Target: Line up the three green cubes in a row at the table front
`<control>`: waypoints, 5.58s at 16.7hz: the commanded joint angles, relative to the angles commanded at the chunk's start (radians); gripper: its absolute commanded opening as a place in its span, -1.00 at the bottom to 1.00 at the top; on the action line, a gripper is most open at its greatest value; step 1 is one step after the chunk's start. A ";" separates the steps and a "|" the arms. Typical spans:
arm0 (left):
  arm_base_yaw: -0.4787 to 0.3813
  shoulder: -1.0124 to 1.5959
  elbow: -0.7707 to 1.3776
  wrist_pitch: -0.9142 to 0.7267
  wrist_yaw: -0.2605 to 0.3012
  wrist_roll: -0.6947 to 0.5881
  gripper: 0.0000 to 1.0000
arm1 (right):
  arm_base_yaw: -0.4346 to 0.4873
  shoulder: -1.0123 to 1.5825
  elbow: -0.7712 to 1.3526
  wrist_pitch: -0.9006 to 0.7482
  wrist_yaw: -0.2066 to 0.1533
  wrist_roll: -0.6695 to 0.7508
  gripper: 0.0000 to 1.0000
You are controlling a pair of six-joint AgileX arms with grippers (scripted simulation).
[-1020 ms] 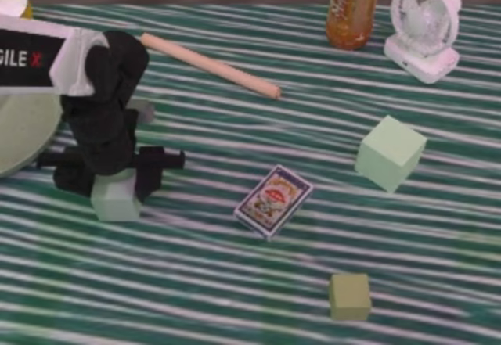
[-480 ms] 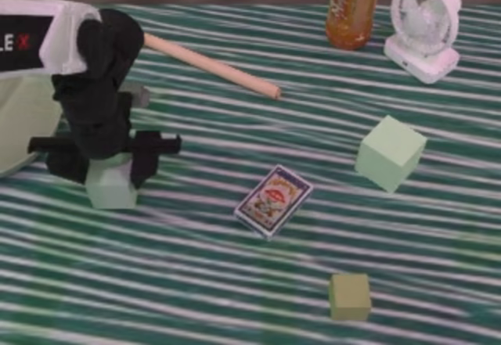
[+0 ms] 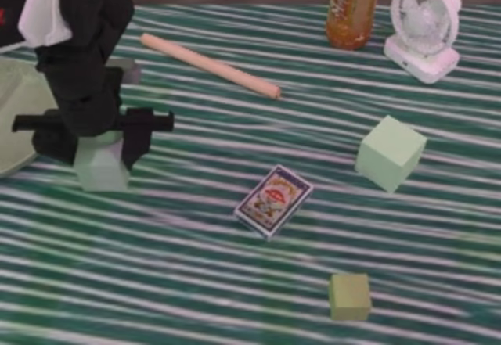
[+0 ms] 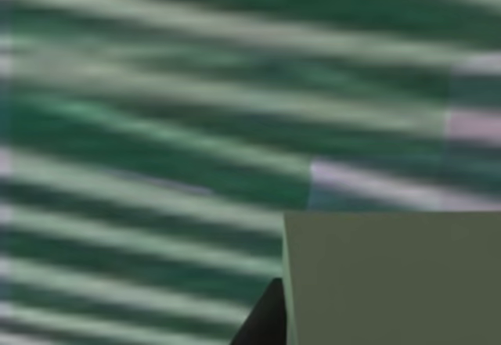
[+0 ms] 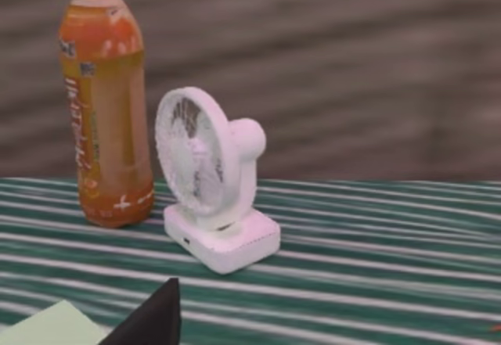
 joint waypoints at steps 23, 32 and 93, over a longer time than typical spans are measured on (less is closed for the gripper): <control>-0.663 0.043 0.098 -0.066 -0.012 -0.682 -1.00 | 0.000 0.000 0.000 0.000 0.000 0.000 1.00; -0.668 0.108 -0.040 0.142 -0.012 -0.686 -1.00 | 0.000 0.000 0.000 0.000 0.000 0.000 1.00; 0.206 -1.761 -1.323 0.853 -0.011 0.062 1.00 | 0.290 2.007 1.702 -1.123 0.001 -0.431 1.00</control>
